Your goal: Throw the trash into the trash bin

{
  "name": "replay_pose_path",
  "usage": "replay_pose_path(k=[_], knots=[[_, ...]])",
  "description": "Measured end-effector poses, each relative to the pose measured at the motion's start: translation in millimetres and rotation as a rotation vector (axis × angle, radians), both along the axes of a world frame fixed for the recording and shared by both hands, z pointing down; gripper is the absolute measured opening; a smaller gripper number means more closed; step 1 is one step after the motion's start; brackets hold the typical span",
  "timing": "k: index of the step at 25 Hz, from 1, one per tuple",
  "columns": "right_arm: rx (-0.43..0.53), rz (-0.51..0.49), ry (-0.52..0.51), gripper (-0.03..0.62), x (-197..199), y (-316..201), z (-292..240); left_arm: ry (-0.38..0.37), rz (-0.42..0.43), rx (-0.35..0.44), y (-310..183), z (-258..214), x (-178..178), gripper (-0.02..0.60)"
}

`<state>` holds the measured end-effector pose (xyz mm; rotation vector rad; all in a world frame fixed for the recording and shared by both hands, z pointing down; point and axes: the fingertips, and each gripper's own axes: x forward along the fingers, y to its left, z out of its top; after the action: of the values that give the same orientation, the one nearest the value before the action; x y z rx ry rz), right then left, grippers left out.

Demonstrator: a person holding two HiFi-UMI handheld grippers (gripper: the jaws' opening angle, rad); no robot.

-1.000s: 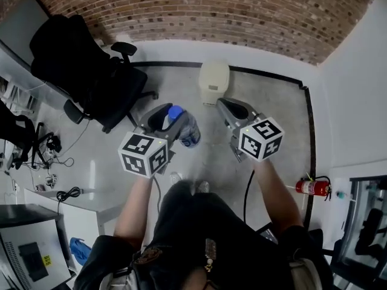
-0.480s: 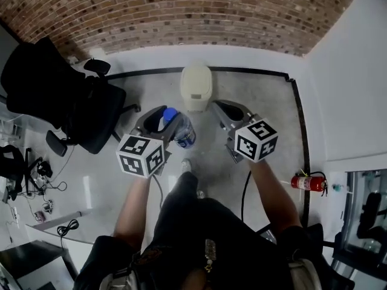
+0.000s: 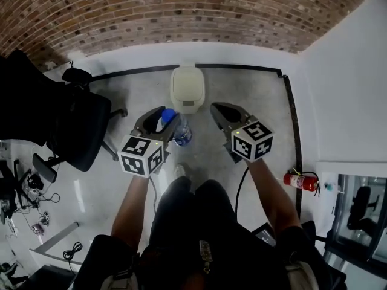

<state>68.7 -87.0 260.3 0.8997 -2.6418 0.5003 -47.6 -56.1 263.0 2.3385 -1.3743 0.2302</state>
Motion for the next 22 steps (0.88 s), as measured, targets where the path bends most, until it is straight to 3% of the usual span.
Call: replay_pose_path(k=[8,14,22], knots=[[-0.087,0.009,0.000,0.003,5,-69,60,-0.021,-0.012,-0.064,-66,46,1,0.195],[-0.145,-0.060,0.014,0.003,3,-113,127,-0.041,-0.041,-0.106,-113,95,8,0.195],[-0.249,-0.129,0.090,0.003,-13,-146,251,-0.037,-0.101,-0.172,-147,169,-1,0.195]])
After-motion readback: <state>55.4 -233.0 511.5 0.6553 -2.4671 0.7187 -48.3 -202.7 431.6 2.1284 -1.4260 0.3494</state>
